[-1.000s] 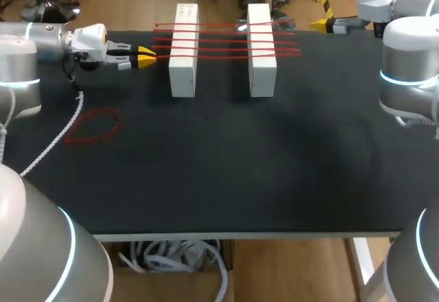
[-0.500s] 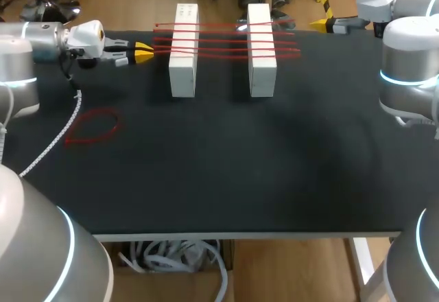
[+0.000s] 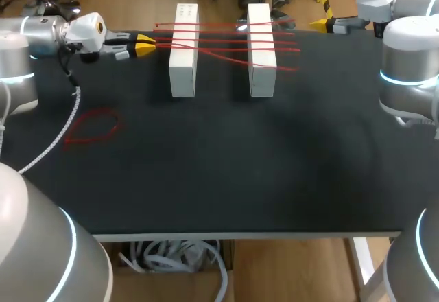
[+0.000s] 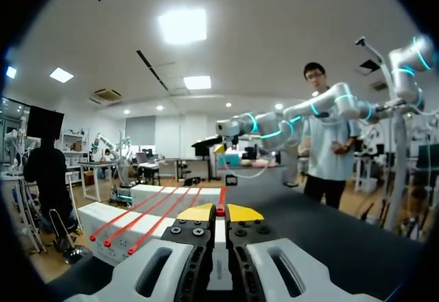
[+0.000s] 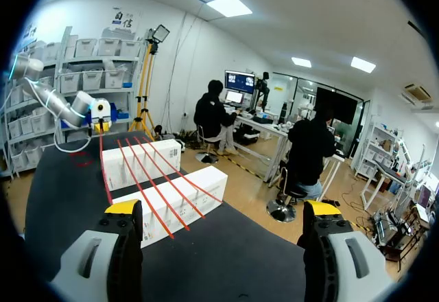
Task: Grab the tape and strap the tape.
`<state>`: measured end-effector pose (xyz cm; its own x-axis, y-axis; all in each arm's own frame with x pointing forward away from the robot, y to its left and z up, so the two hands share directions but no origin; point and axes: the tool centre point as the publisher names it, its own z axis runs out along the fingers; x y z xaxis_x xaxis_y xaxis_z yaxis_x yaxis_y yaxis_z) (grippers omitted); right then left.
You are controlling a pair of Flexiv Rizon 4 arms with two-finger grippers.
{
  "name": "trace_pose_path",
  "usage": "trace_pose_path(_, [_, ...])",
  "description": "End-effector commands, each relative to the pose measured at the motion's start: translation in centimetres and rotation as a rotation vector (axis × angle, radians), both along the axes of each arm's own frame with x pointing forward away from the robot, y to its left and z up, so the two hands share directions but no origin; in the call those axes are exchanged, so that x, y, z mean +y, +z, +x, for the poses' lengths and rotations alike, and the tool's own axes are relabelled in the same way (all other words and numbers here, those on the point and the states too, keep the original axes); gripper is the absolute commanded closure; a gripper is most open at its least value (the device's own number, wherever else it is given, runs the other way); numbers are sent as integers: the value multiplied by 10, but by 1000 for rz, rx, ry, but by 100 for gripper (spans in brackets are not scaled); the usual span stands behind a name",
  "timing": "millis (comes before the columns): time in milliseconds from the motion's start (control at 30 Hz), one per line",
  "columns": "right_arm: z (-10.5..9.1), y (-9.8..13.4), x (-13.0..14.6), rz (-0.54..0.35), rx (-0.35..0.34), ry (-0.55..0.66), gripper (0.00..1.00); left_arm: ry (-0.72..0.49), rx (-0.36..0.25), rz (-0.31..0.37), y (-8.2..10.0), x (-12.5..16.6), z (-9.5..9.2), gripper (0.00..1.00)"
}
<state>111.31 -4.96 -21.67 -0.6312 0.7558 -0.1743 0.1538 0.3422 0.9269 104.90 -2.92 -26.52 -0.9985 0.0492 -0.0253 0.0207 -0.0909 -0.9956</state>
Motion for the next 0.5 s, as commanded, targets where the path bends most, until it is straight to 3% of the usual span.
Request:
trace_pose_path(33, [0,0,0,-2,2,0,0,12,12,-1,13,-5,-11,100])
trace_pose_path(267, [0,0,0,-2,2,0,0,-8,23,-7,29,-13,-23,100])
trace_pose_path(500, [0,0,0,-2,2,0,0,26,18,-3,37,-10,-21,100])
